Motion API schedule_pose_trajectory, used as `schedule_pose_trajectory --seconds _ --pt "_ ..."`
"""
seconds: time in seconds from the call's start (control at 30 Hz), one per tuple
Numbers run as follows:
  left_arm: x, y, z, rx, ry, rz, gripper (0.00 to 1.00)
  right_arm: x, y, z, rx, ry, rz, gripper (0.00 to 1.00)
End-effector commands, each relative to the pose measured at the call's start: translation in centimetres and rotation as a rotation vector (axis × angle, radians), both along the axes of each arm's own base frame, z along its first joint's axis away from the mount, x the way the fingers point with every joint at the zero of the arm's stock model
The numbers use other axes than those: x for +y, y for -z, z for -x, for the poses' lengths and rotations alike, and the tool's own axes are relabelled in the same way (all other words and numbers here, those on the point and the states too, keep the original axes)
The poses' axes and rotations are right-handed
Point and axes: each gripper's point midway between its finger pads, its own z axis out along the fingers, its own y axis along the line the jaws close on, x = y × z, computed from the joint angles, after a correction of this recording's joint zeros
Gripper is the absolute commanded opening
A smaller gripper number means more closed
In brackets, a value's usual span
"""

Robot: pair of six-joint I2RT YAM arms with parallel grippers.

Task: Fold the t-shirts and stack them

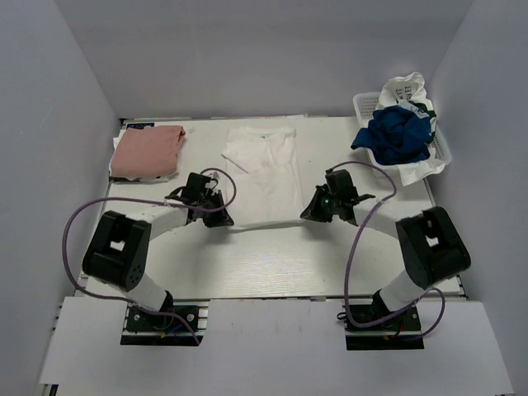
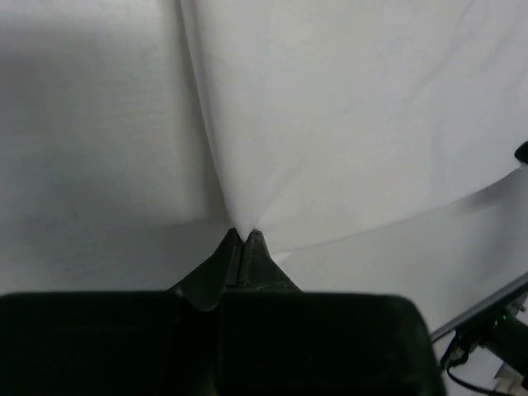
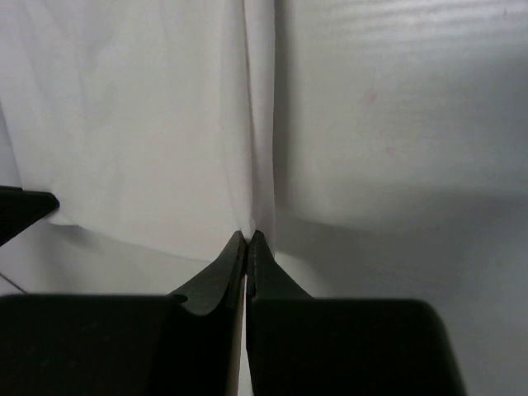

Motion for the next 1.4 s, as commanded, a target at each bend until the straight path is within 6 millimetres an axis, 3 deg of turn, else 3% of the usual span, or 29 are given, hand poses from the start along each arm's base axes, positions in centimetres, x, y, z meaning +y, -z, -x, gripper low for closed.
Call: schedule_pose_trajectory --seconds 0.0,0.07,0.13,0.2,0.27,0.3,0.47,0.5,0.57,0.6,0.7,0.77,0.8,0.83,0.87,0.93,1.0,1.07,1.1,1.13,1.17,1.23,1.3,1.37 --pt "-0.9 -3.0 1.9 -0.062 0.049 0.070 0.00 -0.9 -1.8 3.3 -0.015 -0.066 0.019 0.00" --pt "-1.3 -5.5 3.2 -0.102 0.073 0.120 0.00 -1.8 -2.5 5.1 -0.014 -0.089 0.065 0.00" --pt "-1.6 -6.8 5.0 -0.111 0.092 0.141 0.00 -2.1 -3.7 6.6 -0.043 -0.107 0.069 0.00" --pt "-1.6 -10.2 5.7 -0.196 0.096 0.182 0.00 -2.2 -6.0 7.9 -0.085 -0.120 0.038 0.00" --pt "-1.6 -11.5 6.8 -0.202 0.088 0.205 0.00 -1.9 -7.7 8.8 -0.121 -0.138 0.013 0.00" --pt "-1.5 -13.1 7.1 -0.242 0.084 0.227 0.00 -1.8 -9.0 8.8 -0.158 -0.139 -0.005 0.00" --pt "-1.9 -17.0 6.3 -0.343 0.073 0.285 0.00 -1.7 -14.2 7.2 -0.287 -0.109 -0.028 0.00" --pt "-1.6 -18.2 5.3 -0.381 0.044 0.270 0.00 -2.0 -14.7 6.3 -0.313 -0.073 -0.012 0.00" --pt "-1.4 -18.0 3.9 -0.387 0.012 0.229 0.00 -1.8 -16.4 5.1 -0.353 -0.052 -0.025 0.00" --pt "-1.5 -18.9 3.1 -0.403 0.003 0.227 0.00 -1.4 -17.4 4.1 -0.388 -0.042 -0.037 0.00" --pt "-1.4 -19.8 0.7 -0.435 -0.027 0.205 0.00 -0.5 -18.3 2.1 -0.399 -0.030 -0.045 0.00" --pt "-1.1 -18.4 -1.3 -0.403 -0.069 0.156 0.00 -0.2 -17.7 0.6 -0.381 -0.019 -0.029 0.00" --pt "-1.2 -19.2 -2.1 -0.406 -0.080 0.147 0.00 0.1 -18.3 -0.6 -0.384 -0.013 -0.027 0.00" --pt "-1.1 -17.8 -3.2 -0.374 -0.090 0.105 0.00 0.2 -17.7 -1.7 -0.378 -0.002 -0.011 0.00" --pt "-0.6 -18.6 -4.6 -0.396 -0.128 0.083 0.00 0.0 -18.3 -2.8 -0.397 0.014 -0.009 0.00" --pt "-0.3 -18.4 -5.9 -0.403 -0.152 0.047 0.00 0.1 -18.0 -5.3 -0.411 0.022 0.006 0.00" --pt "0.6 -18.6 -8.3 -0.420 -0.208 0.013 0.00 0.7 -19.7 -7.7 -0.446 0.030 -0.003 0.00" --pt "0.8 -19.3 -9.9 -0.440 -0.224 0.001 0.00 0.8 -18.9 -9.7 -0.424 0.032 0.007 0.00" --pt "0.9 -18.3 -11.1 -0.429 -0.224 -0.017 0.00 1.3 -20.4 -10.5 -0.451 0.029 -0.015 0.00" --pt "0.8 -18.0 -11.6 -0.420 -0.224 -0.021 0.00 1.2 -20.2 -11.0 -0.447 0.026 -0.020 0.00" --pt "0.7 -18.6 -12.5 -0.430 -0.225 -0.010 0.00 1.2 -18.3 -11.9 -0.408 0.026 -0.002 0.00" --pt "0.8 -17.5 -14.4 -0.413 -0.229 -0.029 0.00 1.0 -18.4 -13.5 -0.412 0.032 -0.008 0.00" --pt "1.6 -16.6 -15.6 -0.390 -0.251 -0.044 0.00 1.3 -17.0 -15.1 -0.401 0.018 0.006 0.00" --pt "2.0 -15.6 -17.3 -0.391 -0.261 -0.034 0.00 1.8 -17.5 -16.8 -0.418 -0.005 -0.010 0.00"
